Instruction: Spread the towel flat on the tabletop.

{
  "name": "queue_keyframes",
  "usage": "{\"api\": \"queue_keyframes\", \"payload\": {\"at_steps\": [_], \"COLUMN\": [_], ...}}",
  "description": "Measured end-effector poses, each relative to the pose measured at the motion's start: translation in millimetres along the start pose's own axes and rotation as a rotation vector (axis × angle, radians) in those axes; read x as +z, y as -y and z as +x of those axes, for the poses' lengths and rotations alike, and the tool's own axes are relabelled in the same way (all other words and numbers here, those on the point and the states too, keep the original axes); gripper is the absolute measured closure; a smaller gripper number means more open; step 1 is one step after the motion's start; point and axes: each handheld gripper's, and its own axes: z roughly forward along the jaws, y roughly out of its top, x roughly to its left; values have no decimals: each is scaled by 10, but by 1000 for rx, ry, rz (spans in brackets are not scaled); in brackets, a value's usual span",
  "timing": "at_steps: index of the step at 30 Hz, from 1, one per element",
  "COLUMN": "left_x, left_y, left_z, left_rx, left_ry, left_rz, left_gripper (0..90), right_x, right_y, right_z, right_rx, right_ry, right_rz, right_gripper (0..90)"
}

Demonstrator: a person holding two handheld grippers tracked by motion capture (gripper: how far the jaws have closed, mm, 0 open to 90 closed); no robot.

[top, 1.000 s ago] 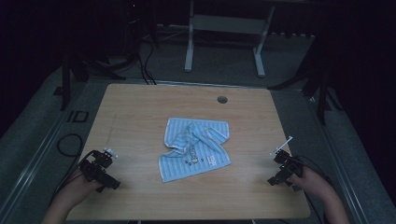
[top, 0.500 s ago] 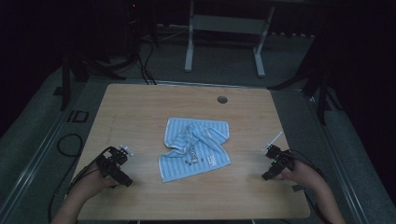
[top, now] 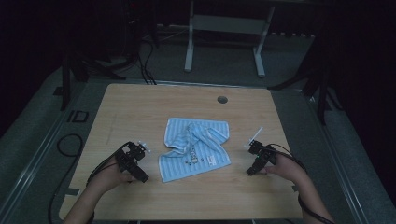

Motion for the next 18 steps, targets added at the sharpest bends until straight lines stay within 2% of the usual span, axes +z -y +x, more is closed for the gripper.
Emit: {"api": "queue_keyframes", "payload": {"at_steps": [6, 8, 13, 15, 18], "left_x": [9, 9, 31, 30, 24], "left_y": [-118, -158, -254, -299, -384], "left_z": [-64, -86, -143, -162, -195], "left_rx": [20, 31, 54, 64, 82], "left_ry": [1, -1, 5, 9, 12], "left_rz": [-6, -10, -19, -31, -45], "left_gripper": [22, 68, 70, 155, 161], "right_x": [-13, -24, -53, -55, -59], "right_y": [-212, -286, -454, -526, -647], "right_z": [81, 112, 167, 177, 198], "right_rx": [-43, -61, -76, -83, -108], "right_ry": [4, 14, 16, 16, 27], "right_rz": [-14, -22, -59, -68, -75], "right_gripper": [259, 258, 257, 257, 258]}}
